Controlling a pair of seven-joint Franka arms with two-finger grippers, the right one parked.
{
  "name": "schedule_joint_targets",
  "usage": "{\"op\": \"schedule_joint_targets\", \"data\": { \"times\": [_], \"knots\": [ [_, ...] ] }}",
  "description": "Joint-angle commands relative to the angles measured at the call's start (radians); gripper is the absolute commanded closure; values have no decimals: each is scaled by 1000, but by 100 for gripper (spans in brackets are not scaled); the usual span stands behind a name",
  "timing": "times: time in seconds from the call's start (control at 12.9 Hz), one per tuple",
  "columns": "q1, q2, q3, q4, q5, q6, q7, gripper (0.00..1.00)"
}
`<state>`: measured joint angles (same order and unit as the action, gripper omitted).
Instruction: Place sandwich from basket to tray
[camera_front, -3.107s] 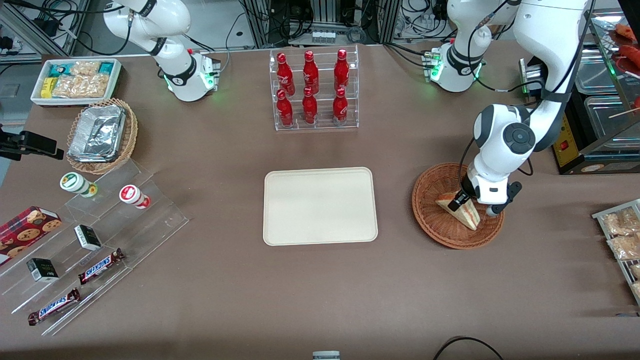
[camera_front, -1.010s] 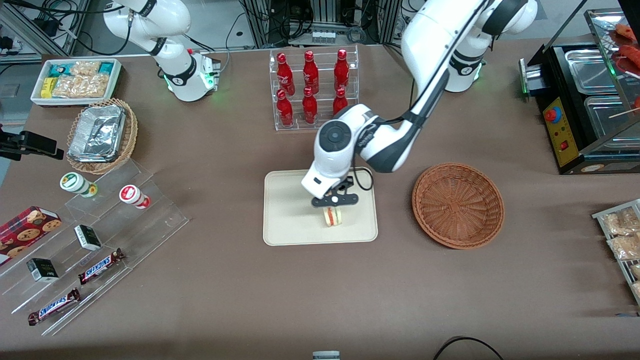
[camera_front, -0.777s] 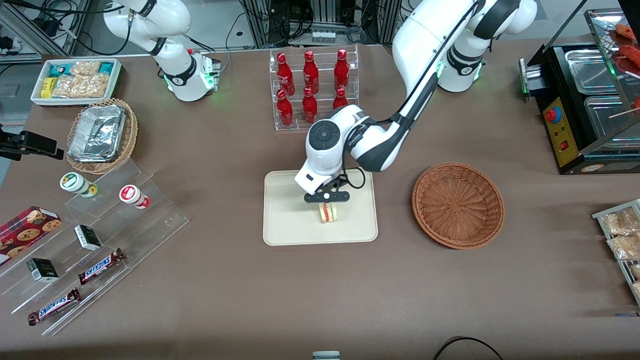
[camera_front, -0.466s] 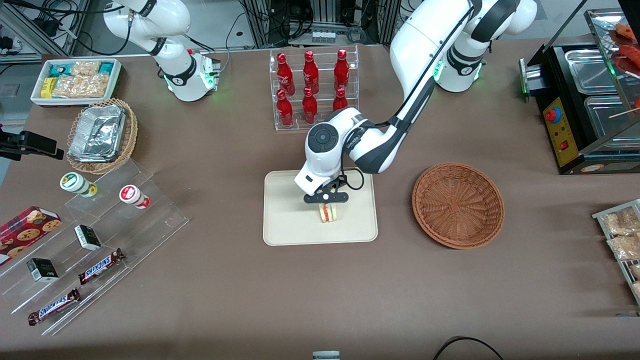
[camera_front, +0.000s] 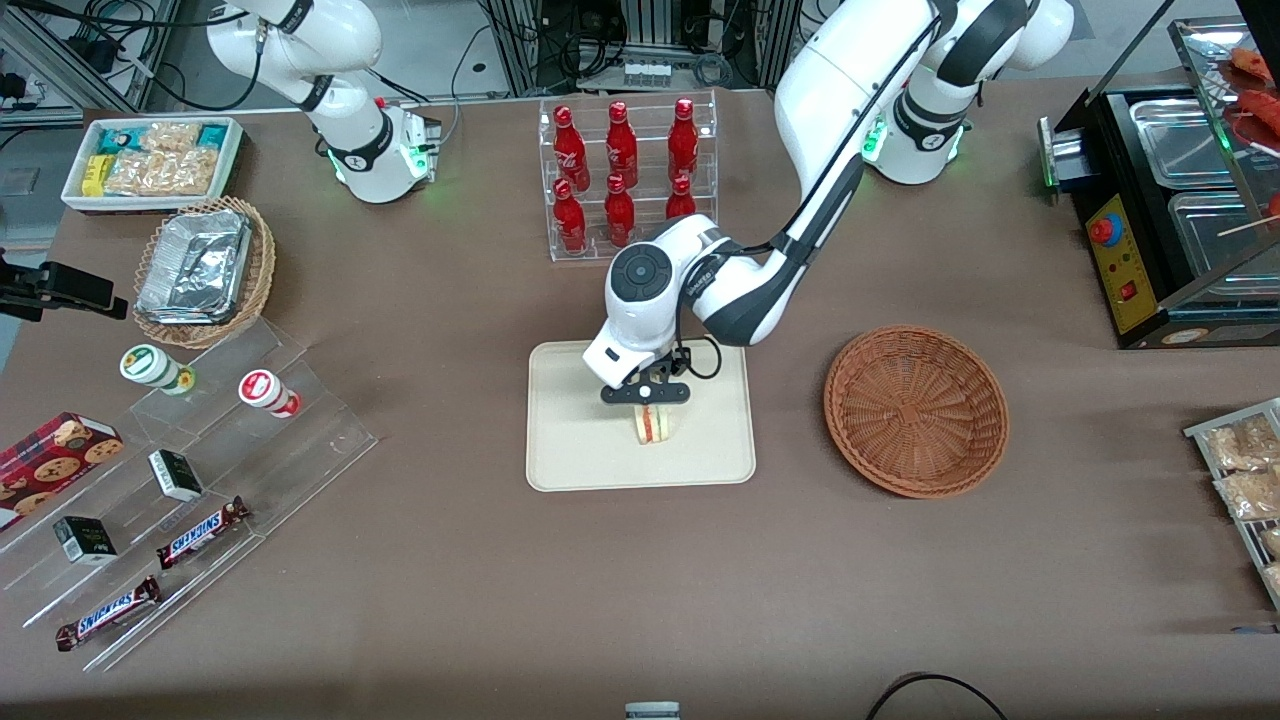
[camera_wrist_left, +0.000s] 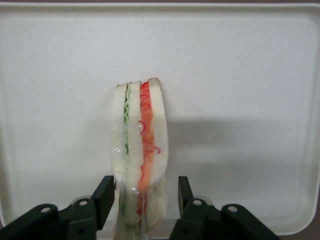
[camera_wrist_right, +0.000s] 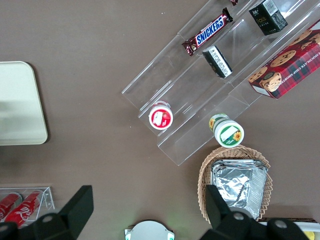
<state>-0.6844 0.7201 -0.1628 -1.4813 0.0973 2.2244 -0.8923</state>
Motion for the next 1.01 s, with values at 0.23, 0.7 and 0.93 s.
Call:
{"op": "schedule_joint_targets", "data": {
  "times": [0.23, 0.7, 0.93],
  "knots": [
    [-1, -186, 22, 6, 15, -150, -48, 0],
    [158, -424, 55, 1, 2, -376, 50, 0],
    [256, -482, 55, -1, -1, -477, 163, 0]
  ]
}}
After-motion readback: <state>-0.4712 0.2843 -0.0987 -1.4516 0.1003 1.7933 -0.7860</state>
